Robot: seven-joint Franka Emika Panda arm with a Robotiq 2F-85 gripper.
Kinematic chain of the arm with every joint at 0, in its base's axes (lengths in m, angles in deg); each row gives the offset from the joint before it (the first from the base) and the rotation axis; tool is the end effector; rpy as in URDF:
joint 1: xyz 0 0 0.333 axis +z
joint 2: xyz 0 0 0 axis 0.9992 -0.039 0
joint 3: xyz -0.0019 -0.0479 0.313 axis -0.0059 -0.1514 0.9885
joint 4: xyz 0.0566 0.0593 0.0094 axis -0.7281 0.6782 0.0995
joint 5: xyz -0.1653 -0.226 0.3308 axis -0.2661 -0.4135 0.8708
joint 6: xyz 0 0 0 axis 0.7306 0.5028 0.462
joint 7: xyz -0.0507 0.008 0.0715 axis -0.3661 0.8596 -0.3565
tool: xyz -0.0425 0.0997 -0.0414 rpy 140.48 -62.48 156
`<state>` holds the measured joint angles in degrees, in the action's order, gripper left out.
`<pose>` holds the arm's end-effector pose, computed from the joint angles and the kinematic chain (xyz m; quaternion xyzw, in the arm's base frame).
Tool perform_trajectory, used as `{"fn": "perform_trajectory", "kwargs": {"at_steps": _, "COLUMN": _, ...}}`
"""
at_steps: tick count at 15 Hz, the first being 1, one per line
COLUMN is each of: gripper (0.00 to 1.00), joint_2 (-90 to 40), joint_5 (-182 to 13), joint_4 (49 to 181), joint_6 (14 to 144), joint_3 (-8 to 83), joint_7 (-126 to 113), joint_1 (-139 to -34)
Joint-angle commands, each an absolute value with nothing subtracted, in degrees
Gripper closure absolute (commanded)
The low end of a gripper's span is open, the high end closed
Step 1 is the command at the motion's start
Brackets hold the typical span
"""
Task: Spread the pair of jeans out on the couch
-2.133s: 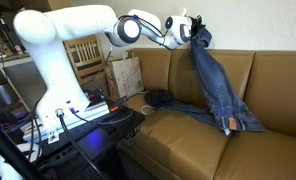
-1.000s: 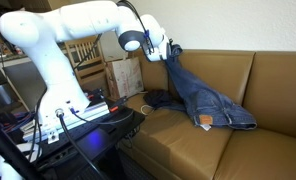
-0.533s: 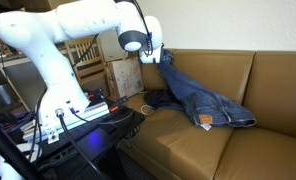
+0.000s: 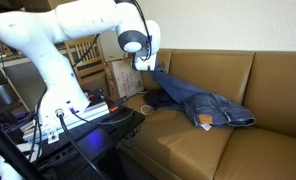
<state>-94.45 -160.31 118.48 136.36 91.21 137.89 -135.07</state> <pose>0.6580 0.0812 0.0515 -0.4676 0.7211 0.1032 0.5007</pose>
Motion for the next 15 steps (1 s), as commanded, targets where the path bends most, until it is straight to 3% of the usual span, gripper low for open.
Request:
{"fn": "perform_trajectory", "kwargs": {"at_steps": 1, "gripper": 0.99, "joint_2": -93.6, "joint_5": -163.2, "joint_4": 126.6, "joint_6": 134.7, "joint_3": 89.6, "joint_7": 136.6, "joint_1": -138.6}}
{"fn": "perform_trajectory", "kwargs": {"at_steps": 7, "gripper": 0.99, "joint_2": -93.6, "joint_5": -170.1, "joint_4": 120.8, "joint_6": 137.5, "joint_3": 90.1, "joint_7": 126.6, "joint_1": -136.7}}
{"fn": "perform_trajectory", "kwargs": {"at_steps": 8, "gripper": 0.99, "joint_2": -93.2, "joint_5": -171.1, "joint_4": 122.4, "joint_6": 137.9, "joint_3": 90.4, "joint_7": 125.4, "joint_1": -137.1}}
{"fn": "perform_trajectory", "kwargs": {"at_steps": 9, "gripper": 0.99, "joint_2": -87.4, "joint_5": -160.4, "joint_4": 126.1, "joint_6": 144.3, "joint_3": 85.1, "joint_7": 118.6, "joint_1": -133.0}}
{"fn": "perform_trajectory", "kwargs": {"at_steps": 10, "gripper": 0.99, "joint_2": -91.8, "joint_5": -172.0, "joint_4": 127.6, "joint_6": 139.5, "joint_3": 89.6, "joint_7": 122.7, "joint_1": -137.9}}
{"fn": "perform_trajectory", "kwargs": {"at_steps": 15, "gripper": 0.99, "joint_2": -85.3, "joint_5": -183.5, "joint_4": 140.8, "joint_6": 146.1, "joint_3": 80.1, "joint_7": 125.4, "joint_1": -137.0}}
